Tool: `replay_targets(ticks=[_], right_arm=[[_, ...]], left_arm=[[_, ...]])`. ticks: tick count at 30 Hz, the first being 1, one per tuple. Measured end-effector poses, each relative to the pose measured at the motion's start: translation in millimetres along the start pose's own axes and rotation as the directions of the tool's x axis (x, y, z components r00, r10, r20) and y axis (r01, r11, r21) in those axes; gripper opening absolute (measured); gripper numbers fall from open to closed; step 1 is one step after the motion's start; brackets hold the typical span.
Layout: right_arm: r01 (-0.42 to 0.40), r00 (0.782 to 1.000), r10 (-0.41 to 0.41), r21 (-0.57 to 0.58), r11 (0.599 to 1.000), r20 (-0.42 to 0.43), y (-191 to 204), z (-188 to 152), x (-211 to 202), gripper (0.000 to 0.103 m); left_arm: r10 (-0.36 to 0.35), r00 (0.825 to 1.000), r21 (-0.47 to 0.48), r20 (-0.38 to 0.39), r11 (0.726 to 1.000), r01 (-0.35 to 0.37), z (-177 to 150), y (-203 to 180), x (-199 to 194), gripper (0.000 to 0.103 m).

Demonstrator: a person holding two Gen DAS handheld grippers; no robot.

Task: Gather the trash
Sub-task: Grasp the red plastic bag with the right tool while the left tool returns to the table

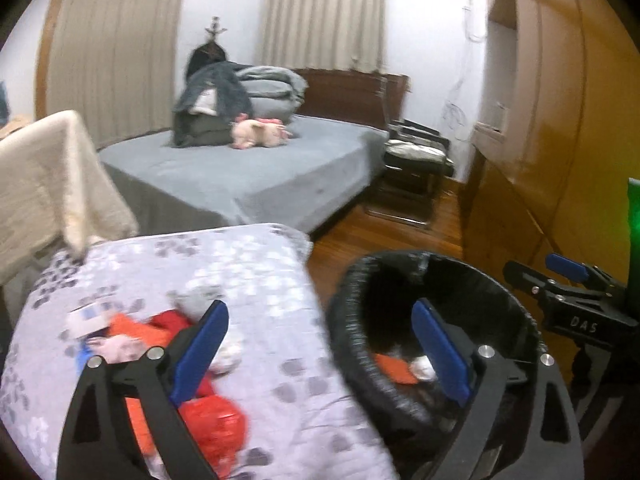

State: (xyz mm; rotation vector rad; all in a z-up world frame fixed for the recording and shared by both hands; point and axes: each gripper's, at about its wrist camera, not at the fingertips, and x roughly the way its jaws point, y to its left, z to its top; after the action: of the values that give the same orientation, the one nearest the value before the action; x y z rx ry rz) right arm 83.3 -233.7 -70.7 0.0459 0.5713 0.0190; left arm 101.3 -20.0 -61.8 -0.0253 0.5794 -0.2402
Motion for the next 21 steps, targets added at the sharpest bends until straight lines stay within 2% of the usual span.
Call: replay_targets(ticks=[5,11,15,21], right_arm=[[-0.085,0.996,0.085,-0.049,0.995,-0.003,43,2,4,0.097],[-0.187,0.982,0.186,-0.113,0.976,-0.023,100,-2,12,0.097],[-0.235,0.972,0.233,-0.124,0.964,-0.033,129,-9,18,0.096],[-0.292,0.956,0.287,-0.152,0.944,-0.053,171,-29,27,0.096]], left_arm=[[0.11,0.994,-0.051,0.02,0.993,-0.109,-8,44,-23,0.092],[0.235,0.972,-0.082,0.021,0.969,-0.233,-29,91,-46,0.092],[0.293,0.956,-0.114,0.0,0.95,-0.291,-43,117,-53,0.092],[0.332,0.943,-0.143,-0.022,0.932,-0.332,-63,140,-56,0.092]])
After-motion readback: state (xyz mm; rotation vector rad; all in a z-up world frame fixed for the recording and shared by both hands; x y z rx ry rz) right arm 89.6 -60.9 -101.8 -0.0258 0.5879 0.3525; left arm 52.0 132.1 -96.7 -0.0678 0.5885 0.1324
